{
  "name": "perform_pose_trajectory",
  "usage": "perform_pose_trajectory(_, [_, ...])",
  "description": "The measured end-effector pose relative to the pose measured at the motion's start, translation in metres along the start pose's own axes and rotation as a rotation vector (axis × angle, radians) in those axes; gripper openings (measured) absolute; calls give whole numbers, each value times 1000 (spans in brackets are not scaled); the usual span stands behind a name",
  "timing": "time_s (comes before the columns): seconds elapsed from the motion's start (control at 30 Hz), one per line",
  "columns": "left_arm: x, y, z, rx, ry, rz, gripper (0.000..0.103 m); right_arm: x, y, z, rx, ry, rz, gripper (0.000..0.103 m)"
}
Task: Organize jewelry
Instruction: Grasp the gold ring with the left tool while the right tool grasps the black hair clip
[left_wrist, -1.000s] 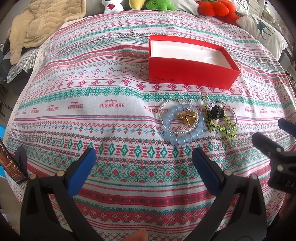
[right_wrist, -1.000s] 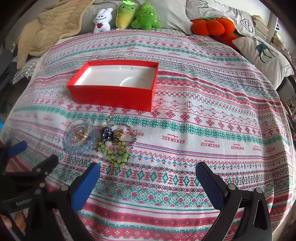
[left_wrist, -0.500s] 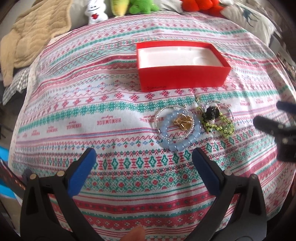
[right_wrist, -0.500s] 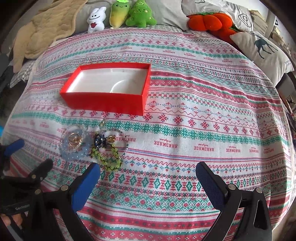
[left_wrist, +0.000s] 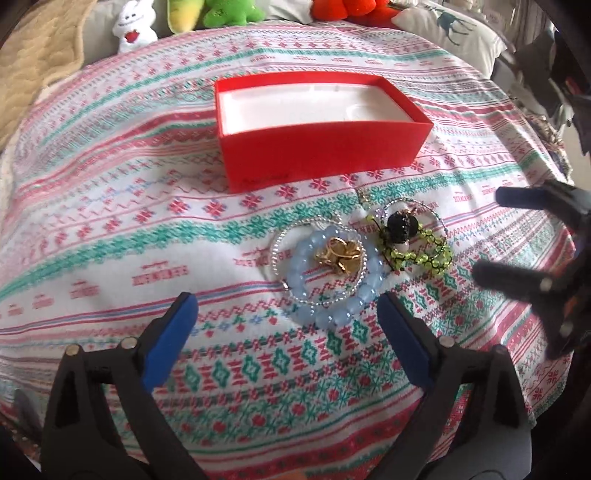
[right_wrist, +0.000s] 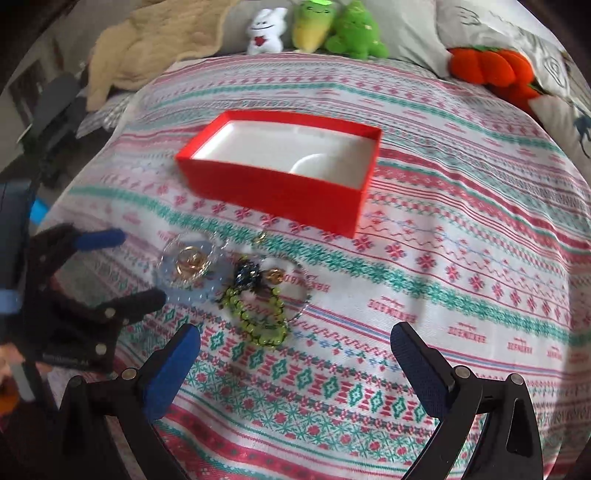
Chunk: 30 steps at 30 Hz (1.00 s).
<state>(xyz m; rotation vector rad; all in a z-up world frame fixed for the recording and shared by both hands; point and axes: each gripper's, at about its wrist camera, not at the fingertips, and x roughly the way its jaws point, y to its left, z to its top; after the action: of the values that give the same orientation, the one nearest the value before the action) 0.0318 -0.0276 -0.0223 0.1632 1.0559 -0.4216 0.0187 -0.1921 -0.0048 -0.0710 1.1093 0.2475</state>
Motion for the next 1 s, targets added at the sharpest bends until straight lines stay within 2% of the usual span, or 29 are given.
perform_pose_trajectory(0.2, [11, 1, 1, 18, -2, -33, 91, 12, 5, 2, -48, -24, 18, 99])
perform_pose_trajectory(0.4, [16, 1, 5, 32, -8, -42, 84, 21, 11, 3, -114, -10, 19, 88])
perform_pose_trajectory(0.6, [18, 3, 8, 30, -7, -74, 79, 18, 4, 7, -79, -28, 49, 72])
perform_pose_trajectory(0.7, [18, 2, 9, 35, -9, -83, 74, 20, 6, 11, -78, -27, 69, 63])
perform_pose_trajectory(0.87, [14, -2, 12, 38, -32, -103, 56, 26, 14, 15, -107, -26, 77, 44])
perform_pose_trajectory(1.0, [9, -7, 10, 60, -53, -127, 48, 27, 18, 17, -123, -40, 91, 39])
